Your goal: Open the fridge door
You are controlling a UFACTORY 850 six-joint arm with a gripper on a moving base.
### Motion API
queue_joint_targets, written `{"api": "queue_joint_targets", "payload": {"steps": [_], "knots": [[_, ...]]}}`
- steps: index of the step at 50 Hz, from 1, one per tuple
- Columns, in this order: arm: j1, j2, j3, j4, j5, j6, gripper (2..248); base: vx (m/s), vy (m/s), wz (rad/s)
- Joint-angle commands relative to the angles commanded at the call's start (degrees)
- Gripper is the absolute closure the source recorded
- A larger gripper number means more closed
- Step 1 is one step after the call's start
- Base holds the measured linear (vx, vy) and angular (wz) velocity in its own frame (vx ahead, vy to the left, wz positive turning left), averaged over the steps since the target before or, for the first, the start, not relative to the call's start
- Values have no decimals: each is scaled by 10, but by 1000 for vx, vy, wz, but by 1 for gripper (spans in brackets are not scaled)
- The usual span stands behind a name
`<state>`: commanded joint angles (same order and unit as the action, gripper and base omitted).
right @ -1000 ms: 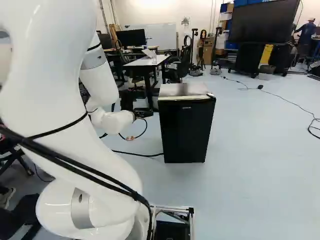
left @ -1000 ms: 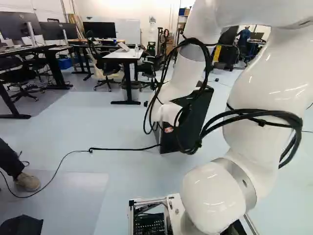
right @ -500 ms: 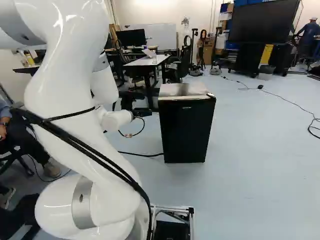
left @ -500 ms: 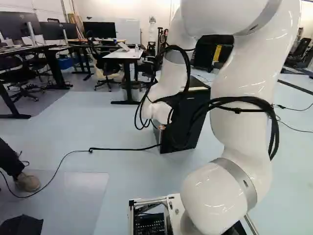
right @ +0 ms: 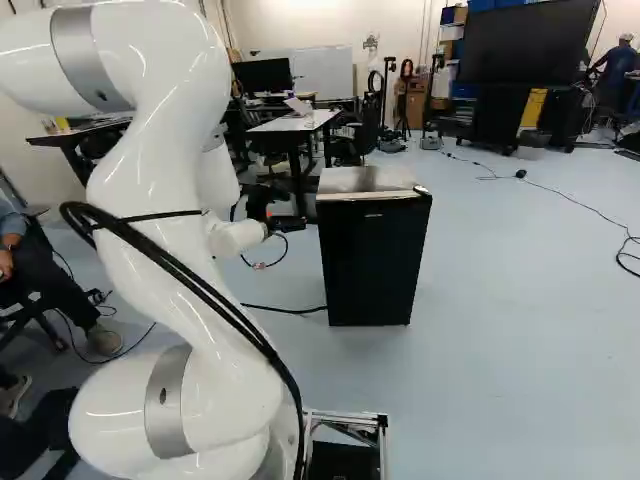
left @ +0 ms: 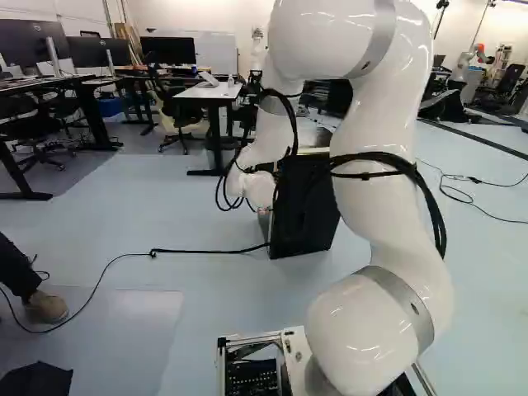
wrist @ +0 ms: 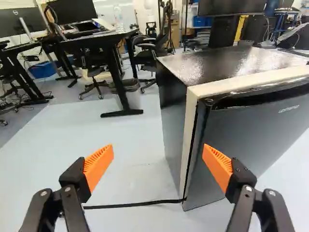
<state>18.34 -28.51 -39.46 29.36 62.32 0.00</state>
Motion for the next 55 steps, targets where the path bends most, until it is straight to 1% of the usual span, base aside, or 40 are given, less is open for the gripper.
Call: {"api": "queue_joint_targets", "payload": {"steps": [16,25,55], "knots": [[5,-41,-53,51,31,0,3,0,0,0],[7,-57,-77,80,49,0,3,0,0,0],[13,-62,-84,175,107,0,3,0,0,0]]}}
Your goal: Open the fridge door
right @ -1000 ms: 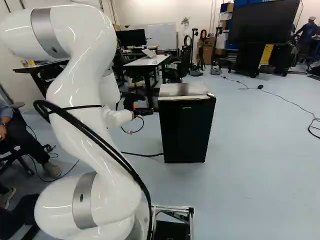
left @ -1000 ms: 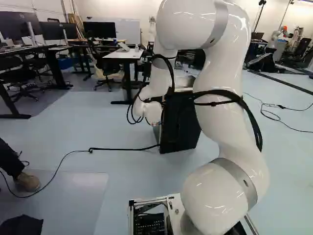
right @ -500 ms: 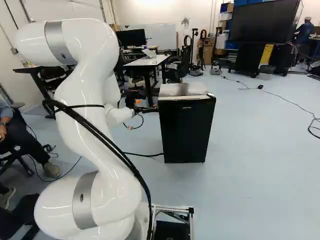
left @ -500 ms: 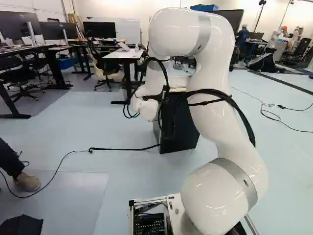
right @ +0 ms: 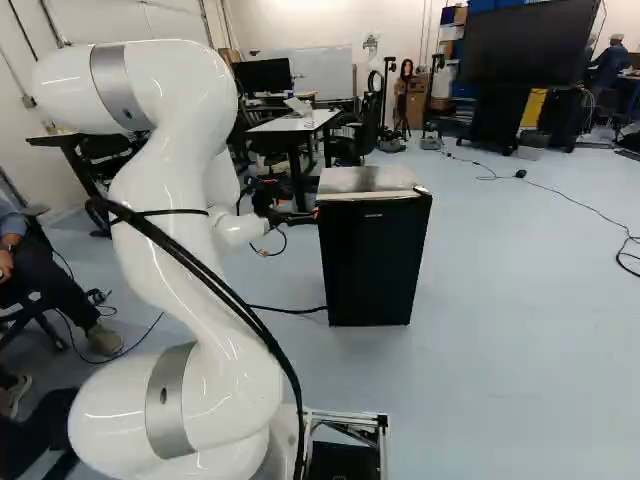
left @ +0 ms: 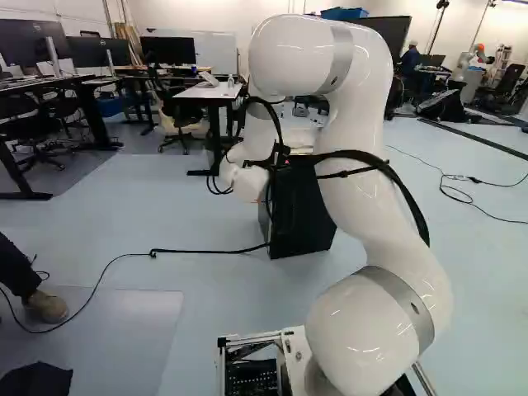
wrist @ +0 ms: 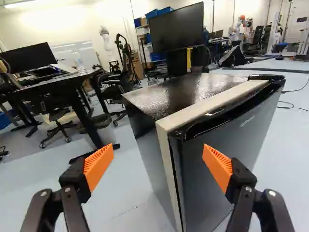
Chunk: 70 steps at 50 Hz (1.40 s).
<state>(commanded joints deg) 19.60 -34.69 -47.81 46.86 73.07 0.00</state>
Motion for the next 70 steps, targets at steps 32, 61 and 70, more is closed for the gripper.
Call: {"api": "queue_joint_targets", "payload": {"steps": [32,61,70], "knots": [[6,-38,-9,23,16,0,3,0,0,0],[6,-78,-22,35,33,0,3,0,0,0],[6,-79,-22,39,39,-9,3,0,0,0]]}}
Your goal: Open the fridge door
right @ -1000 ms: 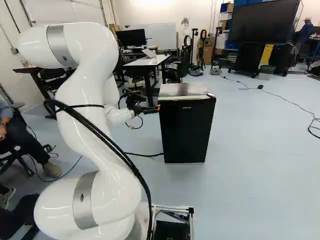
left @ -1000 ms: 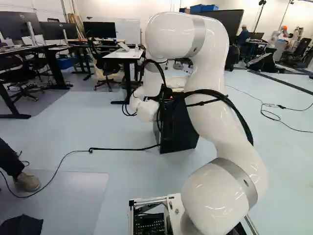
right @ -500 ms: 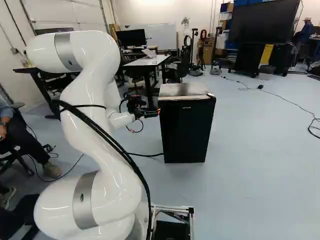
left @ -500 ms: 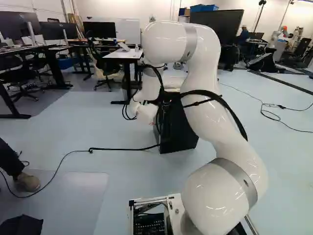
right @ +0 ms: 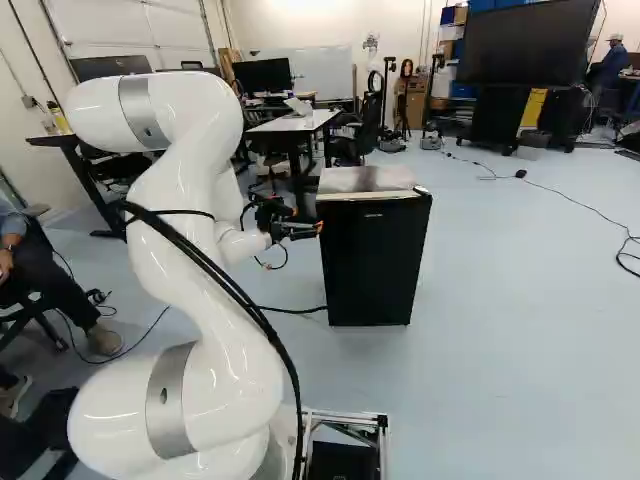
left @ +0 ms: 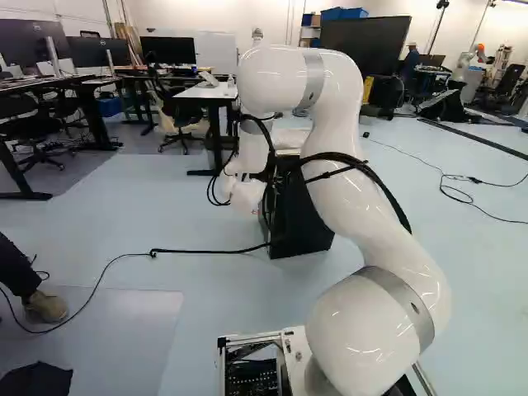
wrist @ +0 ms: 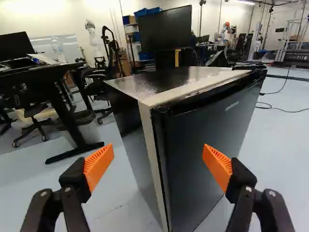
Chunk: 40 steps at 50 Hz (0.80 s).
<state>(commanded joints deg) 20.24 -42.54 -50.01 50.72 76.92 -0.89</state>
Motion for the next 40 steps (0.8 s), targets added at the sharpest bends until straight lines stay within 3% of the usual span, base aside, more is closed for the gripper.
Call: {"api": "queue_joint_targets", "payload": {"steps": [17,40], "knots": [[0,0,0,1,1,-79,3,0,0,0],[0,0,0,1,1,-85,3,0,0,0]]}}
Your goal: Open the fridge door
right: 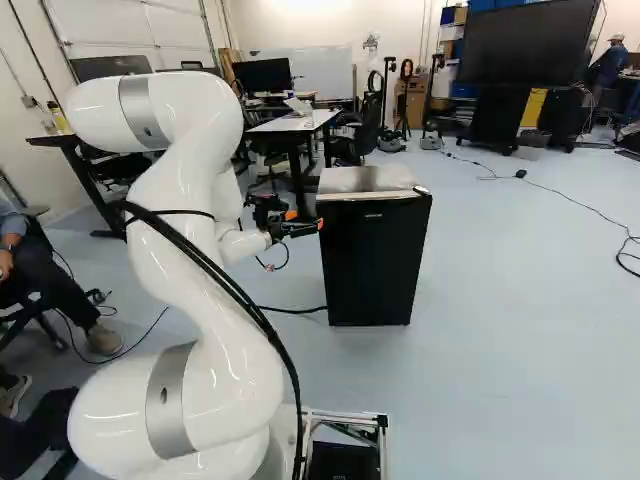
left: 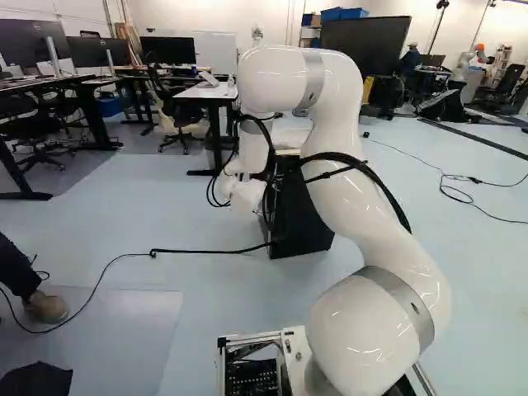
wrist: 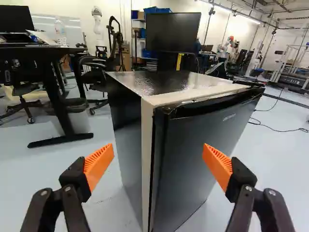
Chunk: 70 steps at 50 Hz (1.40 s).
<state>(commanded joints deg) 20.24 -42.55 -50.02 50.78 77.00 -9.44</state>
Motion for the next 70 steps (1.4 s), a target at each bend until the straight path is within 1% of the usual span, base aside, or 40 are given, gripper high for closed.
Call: {"api": "queue_joint_targets", "payload": {"steps": [34,70], "knots": [[-2,-8,-13,17,0,0,3,0,0,0],[-9,-27,-45,45,0,0,3,0,0,0]]}}
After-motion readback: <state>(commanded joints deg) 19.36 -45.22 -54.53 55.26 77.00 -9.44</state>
